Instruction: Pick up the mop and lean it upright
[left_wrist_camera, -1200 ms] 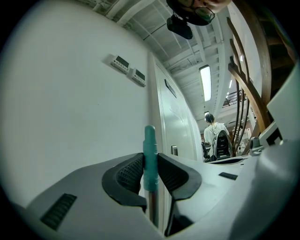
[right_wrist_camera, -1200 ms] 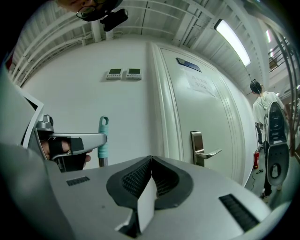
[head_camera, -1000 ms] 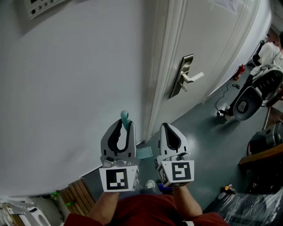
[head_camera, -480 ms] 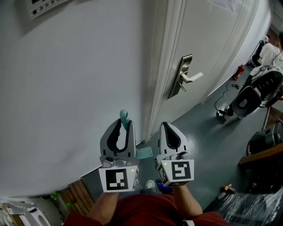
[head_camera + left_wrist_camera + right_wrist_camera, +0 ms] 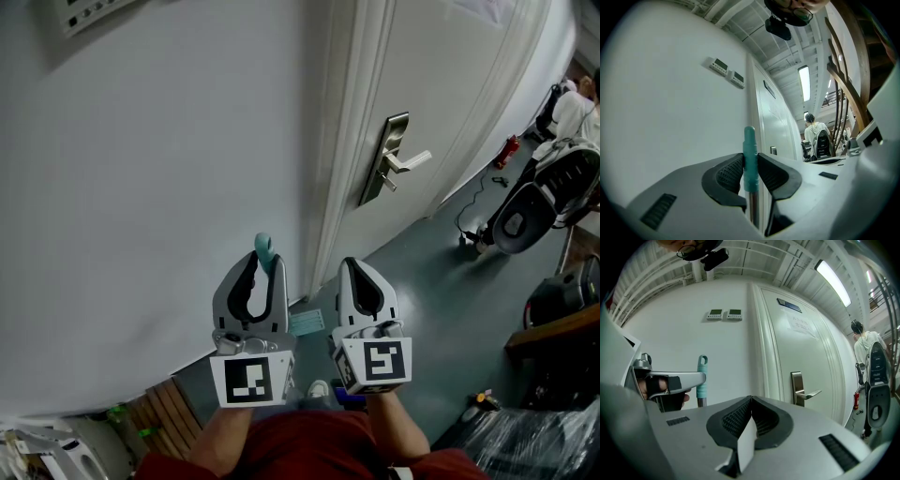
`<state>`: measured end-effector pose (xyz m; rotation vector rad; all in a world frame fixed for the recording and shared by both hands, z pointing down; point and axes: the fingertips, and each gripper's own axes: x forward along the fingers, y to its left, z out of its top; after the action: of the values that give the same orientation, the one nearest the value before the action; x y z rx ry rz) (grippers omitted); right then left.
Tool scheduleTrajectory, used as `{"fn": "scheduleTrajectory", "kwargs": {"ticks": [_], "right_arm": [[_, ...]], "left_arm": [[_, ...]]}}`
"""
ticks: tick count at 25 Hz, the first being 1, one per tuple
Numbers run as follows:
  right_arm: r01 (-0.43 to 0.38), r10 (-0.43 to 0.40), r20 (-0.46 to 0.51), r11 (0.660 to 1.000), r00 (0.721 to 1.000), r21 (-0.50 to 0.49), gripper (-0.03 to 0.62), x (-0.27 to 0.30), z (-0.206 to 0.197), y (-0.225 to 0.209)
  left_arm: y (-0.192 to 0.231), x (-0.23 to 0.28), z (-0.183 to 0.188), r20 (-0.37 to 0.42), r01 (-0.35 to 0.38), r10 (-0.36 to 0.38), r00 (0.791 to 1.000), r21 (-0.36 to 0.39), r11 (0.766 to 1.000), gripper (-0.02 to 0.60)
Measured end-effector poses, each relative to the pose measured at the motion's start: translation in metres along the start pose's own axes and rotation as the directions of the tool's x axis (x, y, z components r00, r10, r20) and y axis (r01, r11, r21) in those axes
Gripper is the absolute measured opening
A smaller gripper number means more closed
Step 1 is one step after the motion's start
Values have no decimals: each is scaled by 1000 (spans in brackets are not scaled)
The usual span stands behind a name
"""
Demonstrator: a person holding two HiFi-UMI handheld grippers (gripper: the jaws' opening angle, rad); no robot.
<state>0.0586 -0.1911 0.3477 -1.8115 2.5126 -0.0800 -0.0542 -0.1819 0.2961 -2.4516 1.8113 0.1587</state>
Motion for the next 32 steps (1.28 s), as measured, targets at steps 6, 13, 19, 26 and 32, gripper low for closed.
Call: {"fn": "scheduleTrajectory", "kwargs": {"ticks": [6, 13, 19, 26, 32], "right_arm": [[2, -2, -3, 1000, 1000, 1, 17, 1, -2, -1], [2, -2, -2, 1000, 1000, 1, 17, -1, -2, 2], [2, -2, -3, 1000, 1000, 0, 17, 0, -1, 3], [1, -1, 0, 1000, 1000, -3, 17, -1, 0, 6], [1, -1, 6, 1000, 1000, -8, 17, -2, 2, 4]], "left_arm": [[1, 1, -7, -10, -5, 5, 1000, -4, 1000, 110], [2, -3, -19, -23, -8, 8, 1000, 1, 1000, 110], [2, -4, -35, -29, -14, 14, 999, 2, 1000, 110], [1, -9, -57, -30, -20, 20, 999, 5, 1000, 110], [1, -11, -80, -33, -32, 32, 999, -7, 999, 110]]}}
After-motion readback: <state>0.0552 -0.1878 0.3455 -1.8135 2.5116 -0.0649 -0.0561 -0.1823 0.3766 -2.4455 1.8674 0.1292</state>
